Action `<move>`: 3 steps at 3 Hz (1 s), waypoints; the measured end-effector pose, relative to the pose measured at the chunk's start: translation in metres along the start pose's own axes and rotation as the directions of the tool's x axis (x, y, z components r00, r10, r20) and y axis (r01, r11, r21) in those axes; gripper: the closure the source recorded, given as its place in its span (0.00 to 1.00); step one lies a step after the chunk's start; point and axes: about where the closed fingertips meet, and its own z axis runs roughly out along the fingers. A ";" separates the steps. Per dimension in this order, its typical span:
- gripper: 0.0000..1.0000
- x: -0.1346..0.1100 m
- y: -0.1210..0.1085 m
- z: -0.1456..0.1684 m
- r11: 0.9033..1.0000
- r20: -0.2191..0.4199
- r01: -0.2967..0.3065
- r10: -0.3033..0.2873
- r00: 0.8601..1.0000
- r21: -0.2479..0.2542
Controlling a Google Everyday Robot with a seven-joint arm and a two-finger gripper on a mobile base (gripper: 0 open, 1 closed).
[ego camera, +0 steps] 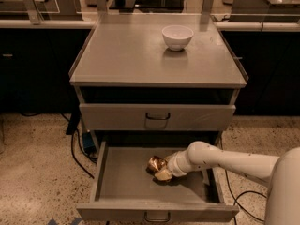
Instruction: Place orange can into middle drawer
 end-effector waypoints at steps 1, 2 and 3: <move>1.00 0.005 0.001 0.007 1.000 -0.021 0.001 -0.001 1.000 0.001; 1.00 0.024 0.005 0.022 1.000 -0.108 -0.016 0.013 0.994 -0.027; 1.00 0.026 0.004 0.023 0.999 -0.115 -0.018 0.014 0.993 -0.027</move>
Offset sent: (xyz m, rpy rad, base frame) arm -0.0164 -0.0123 -0.0607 -0.1780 0.1662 0.0190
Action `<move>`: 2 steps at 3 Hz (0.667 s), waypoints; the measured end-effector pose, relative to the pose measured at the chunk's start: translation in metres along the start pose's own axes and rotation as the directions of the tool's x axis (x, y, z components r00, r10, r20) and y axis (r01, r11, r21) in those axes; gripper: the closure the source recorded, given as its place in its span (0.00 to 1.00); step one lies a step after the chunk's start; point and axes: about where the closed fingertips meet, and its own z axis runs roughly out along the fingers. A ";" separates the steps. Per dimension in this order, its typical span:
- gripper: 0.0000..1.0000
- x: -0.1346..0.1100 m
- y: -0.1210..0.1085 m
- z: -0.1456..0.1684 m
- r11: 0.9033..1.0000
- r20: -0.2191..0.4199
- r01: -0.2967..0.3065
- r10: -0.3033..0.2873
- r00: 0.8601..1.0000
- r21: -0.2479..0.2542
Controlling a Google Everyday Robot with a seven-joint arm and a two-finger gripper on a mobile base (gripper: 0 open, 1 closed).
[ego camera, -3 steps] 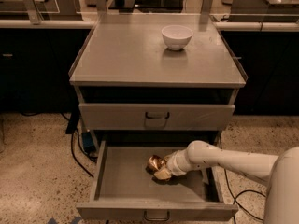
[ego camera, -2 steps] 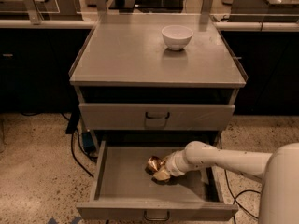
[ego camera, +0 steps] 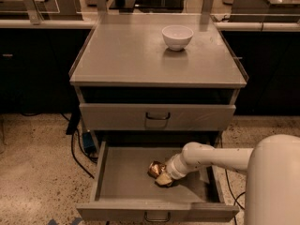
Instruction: Place orange can into middle drawer
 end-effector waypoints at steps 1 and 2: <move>0.81 0.000 0.000 0.000 1.000 0.000 0.000 0.000 1.000 0.000; 0.57 0.000 0.000 0.000 1.000 0.000 0.000 0.000 1.000 0.000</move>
Offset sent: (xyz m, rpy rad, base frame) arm 0.0000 0.0000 0.0000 0.0000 0.0000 0.0000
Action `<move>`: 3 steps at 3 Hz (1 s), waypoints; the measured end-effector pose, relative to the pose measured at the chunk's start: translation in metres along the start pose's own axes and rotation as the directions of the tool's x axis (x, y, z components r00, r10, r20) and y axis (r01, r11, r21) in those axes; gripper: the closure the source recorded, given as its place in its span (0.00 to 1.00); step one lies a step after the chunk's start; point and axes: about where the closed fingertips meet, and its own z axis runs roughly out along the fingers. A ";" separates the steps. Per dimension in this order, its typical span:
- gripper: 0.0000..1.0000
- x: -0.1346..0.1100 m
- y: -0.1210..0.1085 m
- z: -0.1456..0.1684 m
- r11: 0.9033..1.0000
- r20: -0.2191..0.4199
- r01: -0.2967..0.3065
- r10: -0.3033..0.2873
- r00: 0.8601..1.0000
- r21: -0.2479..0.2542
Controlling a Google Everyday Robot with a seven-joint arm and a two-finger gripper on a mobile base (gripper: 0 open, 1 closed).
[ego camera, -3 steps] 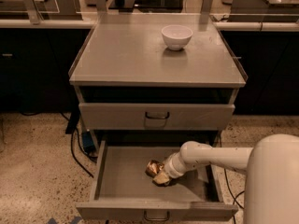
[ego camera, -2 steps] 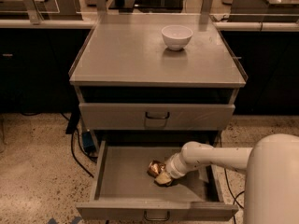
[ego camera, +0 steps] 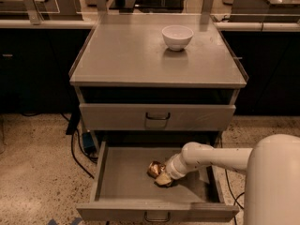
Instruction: Place orange can into middle drawer
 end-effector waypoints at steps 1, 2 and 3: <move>0.34 0.000 0.000 0.000 1.000 0.000 0.000 0.000 1.000 0.000; 0.11 0.000 0.000 0.000 1.000 0.000 0.000 0.000 1.000 0.000; 0.00 0.000 0.000 0.000 1.000 0.000 0.000 0.000 1.000 0.000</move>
Offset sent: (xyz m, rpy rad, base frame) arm 0.0000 0.0000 0.0000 0.0000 0.0000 0.0000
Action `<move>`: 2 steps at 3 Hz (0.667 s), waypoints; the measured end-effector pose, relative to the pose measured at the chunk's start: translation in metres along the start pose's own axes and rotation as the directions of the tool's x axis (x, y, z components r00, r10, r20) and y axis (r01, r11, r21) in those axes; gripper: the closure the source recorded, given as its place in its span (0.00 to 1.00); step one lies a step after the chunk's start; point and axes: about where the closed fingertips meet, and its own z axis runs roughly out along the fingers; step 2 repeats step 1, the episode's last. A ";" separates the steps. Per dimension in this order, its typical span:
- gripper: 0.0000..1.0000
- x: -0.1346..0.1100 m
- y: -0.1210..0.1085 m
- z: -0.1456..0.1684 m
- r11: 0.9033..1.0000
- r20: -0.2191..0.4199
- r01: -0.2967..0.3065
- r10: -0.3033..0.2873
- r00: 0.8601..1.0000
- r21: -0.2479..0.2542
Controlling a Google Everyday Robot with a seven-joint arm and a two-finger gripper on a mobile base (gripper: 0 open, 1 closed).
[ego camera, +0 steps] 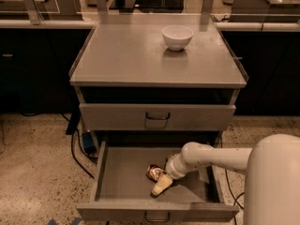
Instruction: Place orange can into middle drawer
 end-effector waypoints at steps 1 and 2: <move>0.00 0.000 0.000 0.000 1.000 0.000 0.000 0.000 1.000 0.000; 0.00 0.000 0.000 0.000 1.000 0.000 0.000 0.000 1.000 0.000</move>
Offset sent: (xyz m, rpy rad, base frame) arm 0.0000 0.0000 0.0000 0.0000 0.0000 0.0000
